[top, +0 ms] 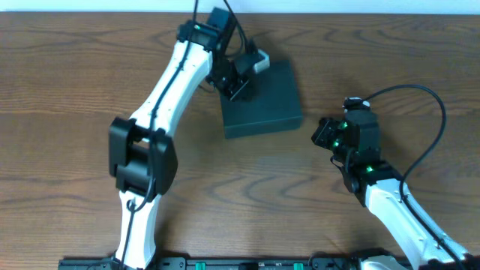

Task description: Pack container

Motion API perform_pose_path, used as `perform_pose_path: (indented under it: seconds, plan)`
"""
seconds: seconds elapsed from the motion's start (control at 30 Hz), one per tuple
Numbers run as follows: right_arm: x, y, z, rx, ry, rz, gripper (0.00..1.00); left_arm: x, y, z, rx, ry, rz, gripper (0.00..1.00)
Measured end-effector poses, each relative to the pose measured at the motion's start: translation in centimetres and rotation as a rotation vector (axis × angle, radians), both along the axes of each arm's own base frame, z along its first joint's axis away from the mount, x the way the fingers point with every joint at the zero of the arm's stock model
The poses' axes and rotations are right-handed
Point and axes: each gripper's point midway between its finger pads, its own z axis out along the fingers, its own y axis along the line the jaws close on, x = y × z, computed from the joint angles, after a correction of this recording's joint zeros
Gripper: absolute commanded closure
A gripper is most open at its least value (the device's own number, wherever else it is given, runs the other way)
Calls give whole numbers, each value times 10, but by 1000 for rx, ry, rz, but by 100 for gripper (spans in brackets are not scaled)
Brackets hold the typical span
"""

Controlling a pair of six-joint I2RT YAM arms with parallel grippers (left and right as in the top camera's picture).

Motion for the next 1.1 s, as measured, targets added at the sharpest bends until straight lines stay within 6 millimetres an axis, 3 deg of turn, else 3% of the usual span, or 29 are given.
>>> perform_pose_path:
  seconds: [0.17,0.27,0.43,0.67,0.83,0.93,0.97,1.0,1.03,1.07,1.1]
  plan:
    - [-10,25,21,56,-27,158,98,-11,22,96,-69,-174,60,94]
    - [-25,39,24,79,9,261,99,-35,41,131,-78,-196,93,94]
    - [-54,45,21,29,125,393,98,-71,58,147,-34,-153,116,94]
    - [-90,51,60,-59,171,610,99,-129,75,159,15,-102,111,94]
    - [-115,51,73,-108,168,715,98,-167,80,151,15,-94,109,94]
    - [-123,50,87,-139,105,743,98,-187,91,136,-1,-135,178,94]
    - [-124,50,90,-145,87,746,95,-192,95,133,-6,-146,198,94]
    - [-126,50,95,-152,63,748,72,-195,97,130,-17,-169,217,94]
    - [-127,50,101,-160,36,752,1,-203,101,124,-32,-188,242,78]
    - [-127,50,105,-166,16,752,1,-209,105,120,-38,-200,258,3]
    - [-127,50,108,-169,0,753,1,-212,107,119,-49,-214,274,5]
